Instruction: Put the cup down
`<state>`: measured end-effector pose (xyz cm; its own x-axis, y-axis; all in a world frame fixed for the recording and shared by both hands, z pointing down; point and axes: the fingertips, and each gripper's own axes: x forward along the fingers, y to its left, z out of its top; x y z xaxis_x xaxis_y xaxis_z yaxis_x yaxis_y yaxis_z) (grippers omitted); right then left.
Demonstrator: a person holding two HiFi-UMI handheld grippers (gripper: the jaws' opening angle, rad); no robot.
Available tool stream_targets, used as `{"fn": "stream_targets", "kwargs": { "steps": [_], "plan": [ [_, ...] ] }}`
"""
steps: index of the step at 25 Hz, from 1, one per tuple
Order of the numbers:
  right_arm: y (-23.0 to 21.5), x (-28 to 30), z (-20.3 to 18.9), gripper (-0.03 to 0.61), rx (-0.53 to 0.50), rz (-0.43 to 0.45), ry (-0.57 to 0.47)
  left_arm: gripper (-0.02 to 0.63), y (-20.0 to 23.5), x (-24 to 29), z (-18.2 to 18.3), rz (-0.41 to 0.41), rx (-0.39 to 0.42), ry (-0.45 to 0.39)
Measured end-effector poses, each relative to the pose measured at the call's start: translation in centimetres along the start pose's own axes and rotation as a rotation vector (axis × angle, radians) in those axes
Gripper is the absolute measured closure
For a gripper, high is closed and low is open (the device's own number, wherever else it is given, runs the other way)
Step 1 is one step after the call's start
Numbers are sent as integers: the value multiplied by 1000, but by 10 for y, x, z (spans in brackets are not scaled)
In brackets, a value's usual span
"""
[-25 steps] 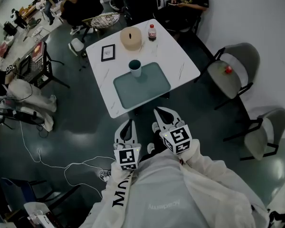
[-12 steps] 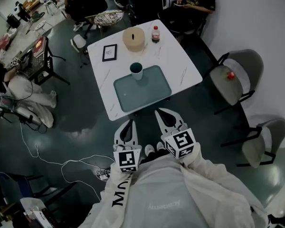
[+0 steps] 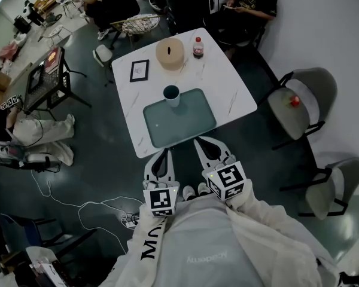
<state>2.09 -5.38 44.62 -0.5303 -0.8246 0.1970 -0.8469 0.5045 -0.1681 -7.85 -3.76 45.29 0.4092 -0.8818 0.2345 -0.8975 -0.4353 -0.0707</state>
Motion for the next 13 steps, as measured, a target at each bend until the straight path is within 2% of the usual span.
{"fn": "stream_targets", "kwargs": {
  "steps": [13],
  "plan": [
    [-16, 3, -3, 574, 17, -16, 13, 603, -3, 16, -1, -15, -1, 12]
  ]
}}
